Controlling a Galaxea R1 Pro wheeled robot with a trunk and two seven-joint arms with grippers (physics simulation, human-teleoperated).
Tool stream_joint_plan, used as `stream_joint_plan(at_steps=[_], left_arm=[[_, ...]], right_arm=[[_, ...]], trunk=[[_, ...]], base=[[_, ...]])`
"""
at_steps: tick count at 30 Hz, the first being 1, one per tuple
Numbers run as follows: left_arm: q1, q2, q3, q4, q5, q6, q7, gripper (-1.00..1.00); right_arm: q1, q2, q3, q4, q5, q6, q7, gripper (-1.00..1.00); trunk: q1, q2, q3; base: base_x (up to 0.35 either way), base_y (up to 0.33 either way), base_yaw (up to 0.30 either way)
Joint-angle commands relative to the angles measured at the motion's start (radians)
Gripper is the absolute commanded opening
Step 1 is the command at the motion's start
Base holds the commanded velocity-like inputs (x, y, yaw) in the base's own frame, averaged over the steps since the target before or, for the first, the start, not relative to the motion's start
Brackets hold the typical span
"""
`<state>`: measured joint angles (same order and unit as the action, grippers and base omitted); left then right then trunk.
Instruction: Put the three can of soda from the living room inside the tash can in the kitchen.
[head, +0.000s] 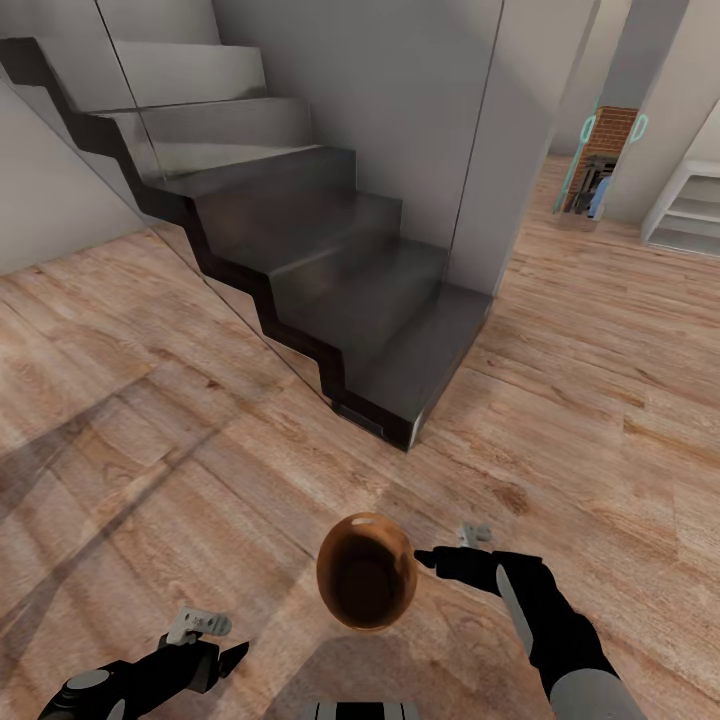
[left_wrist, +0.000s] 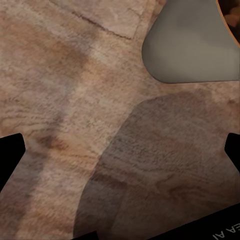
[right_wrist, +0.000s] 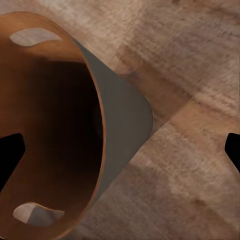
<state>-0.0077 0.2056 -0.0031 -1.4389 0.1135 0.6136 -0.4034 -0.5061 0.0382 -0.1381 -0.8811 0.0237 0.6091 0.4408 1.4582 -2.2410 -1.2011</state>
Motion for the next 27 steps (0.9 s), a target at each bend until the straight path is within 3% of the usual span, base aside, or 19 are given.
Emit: stream_joint_plan(at_steps=[1, 8, 11, 19, 24, 27], left_arm=[[0.0, 0.0, 0.0, 0.0, 0.0, 0.0, 0.0, 1.0], [0.0, 0.0, 0.0, 0.0, 0.0, 0.0, 0.0, 1.0], [0.0, 0.0, 0.0, 0.0, 0.0, 0.0, 0.0, 1.0], [0.0, 0.0, 0.0, 0.0, 0.0, 0.0, 0.0, 1.0], [0.0, 0.0, 0.0, 0.0, 0.0, 0.0, 0.0, 1.0], [0.0, 0.0, 0.0, -0.001, 0.0, 0.0, 0.0, 1.0]], right_arm=[[-0.004, 0.0, 0.0, 0.007, 0.0, -0.002, 0.0, 1.0], [-0.039, 0.001, 0.0, 0.087, 0.001, -0.029, -0.002, 1.0], [-0.083, 0.003, 0.0, 0.213, 0.001, -0.095, -0.003, 1.0], [-0.126, 0.009, 0.0, 0.331, 0.002, -0.155, -0.011, 1.0], [-0.134, 0.046, 0.0, 0.397, 0.039, -0.201, -0.048, 1.0], [-0.159, 0.078, 0.0, 0.49, 0.068, -0.26, -0.079, 1.0]], trunk=[[0.0, 0.0, 0.0], [0.0, 0.0, 0.0], [0.0, 0.0, 0.0], [0.0, 0.0, 0.0], [0.0, 0.0, 0.0], [0.0, 0.0, 0.0]], base=[[0.0, 0.0, 0.0], [0.0, 0.0, 0.0], [0.0, 0.0, 0.0], [0.0, 0.0, 0.0], [0.0, 0.0, 0.0], [0.0, 0.0, 0.0]])
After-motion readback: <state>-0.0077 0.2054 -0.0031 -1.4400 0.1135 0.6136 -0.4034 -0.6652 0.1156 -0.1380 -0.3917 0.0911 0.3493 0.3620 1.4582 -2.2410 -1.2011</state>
